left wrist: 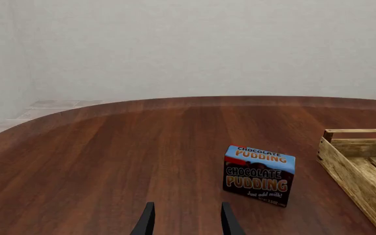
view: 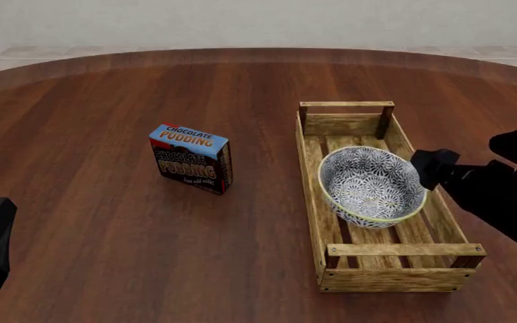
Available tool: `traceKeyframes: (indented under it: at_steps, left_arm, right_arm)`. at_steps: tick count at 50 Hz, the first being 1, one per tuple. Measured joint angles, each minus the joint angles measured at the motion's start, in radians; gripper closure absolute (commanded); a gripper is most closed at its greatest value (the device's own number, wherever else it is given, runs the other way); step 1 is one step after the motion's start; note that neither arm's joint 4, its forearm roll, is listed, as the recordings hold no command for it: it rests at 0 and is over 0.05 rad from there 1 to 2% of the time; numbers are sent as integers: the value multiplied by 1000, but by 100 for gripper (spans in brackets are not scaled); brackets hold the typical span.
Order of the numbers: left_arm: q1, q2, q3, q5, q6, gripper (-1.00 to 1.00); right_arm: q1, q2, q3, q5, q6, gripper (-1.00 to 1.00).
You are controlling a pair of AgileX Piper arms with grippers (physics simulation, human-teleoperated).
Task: Pick up the bowl on the left and put it in the tray.
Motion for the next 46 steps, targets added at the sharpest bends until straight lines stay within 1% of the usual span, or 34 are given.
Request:
traceKeyframes:
  at_steps: [26, 41, 46]
  left_arm:
    - [0, 0, 0, 0, 0, -100]
    - [0, 0, 0, 0, 0, -100]
    - [0, 0, 0, 0, 0, -100]
  right_arm:
    - [-5, -89, -13, 68, -3, -100]
    - [-21, -165, -41, 124, -24, -100]
    - [-36, -198, -48, 134, -38, -100]
